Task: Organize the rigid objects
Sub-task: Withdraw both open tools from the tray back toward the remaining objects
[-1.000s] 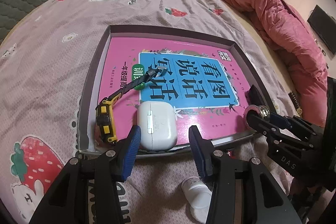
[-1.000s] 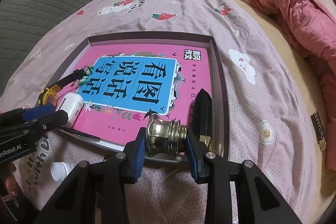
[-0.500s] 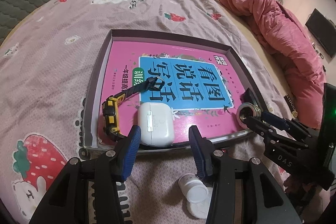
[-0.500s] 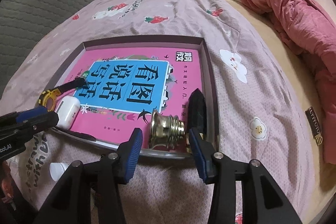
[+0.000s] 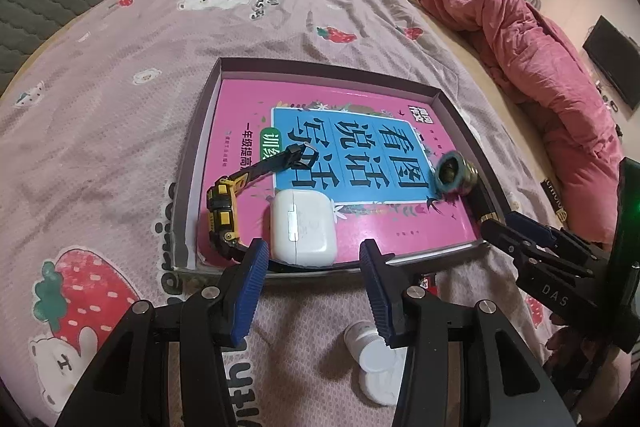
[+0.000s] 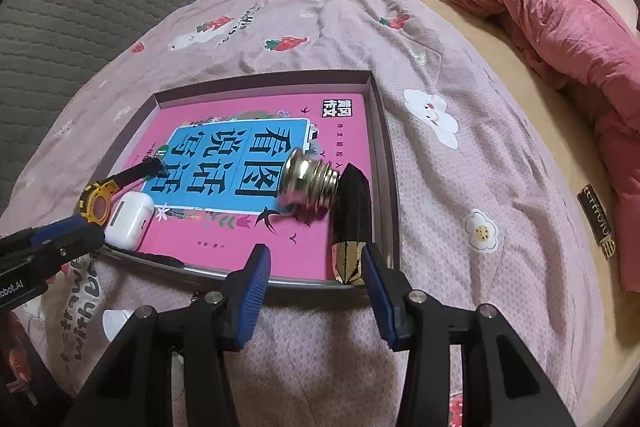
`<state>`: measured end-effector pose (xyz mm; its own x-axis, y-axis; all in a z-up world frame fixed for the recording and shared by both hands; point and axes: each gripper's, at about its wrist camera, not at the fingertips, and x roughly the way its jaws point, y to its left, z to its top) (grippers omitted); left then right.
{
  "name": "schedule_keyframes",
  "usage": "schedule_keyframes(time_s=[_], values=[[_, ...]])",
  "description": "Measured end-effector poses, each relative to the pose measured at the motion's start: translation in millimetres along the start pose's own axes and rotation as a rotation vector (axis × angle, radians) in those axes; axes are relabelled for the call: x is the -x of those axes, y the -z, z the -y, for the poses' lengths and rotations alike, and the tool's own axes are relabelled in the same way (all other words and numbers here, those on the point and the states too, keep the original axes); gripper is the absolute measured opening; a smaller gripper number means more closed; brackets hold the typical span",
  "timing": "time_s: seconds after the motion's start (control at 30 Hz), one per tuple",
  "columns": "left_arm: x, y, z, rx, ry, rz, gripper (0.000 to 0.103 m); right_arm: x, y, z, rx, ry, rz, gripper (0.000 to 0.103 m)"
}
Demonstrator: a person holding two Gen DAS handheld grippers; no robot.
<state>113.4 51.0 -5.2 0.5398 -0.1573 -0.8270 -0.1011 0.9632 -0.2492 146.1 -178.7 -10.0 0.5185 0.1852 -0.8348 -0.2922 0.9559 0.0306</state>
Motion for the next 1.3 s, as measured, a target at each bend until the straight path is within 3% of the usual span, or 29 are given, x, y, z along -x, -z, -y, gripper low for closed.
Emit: schedule_keyframes(time_s=[0.43, 1.3], values=[[17, 5, 1, -0.008, 0.0, 0.019, 0.049, 28, -2, -1, -0.026, -0.028, 0.071, 0.047], [40, 8, 4, -0.014, 0.003, 0.053, 0.064, 44, 5, -8, -0.032, -0.029, 0.102, 0.053]])
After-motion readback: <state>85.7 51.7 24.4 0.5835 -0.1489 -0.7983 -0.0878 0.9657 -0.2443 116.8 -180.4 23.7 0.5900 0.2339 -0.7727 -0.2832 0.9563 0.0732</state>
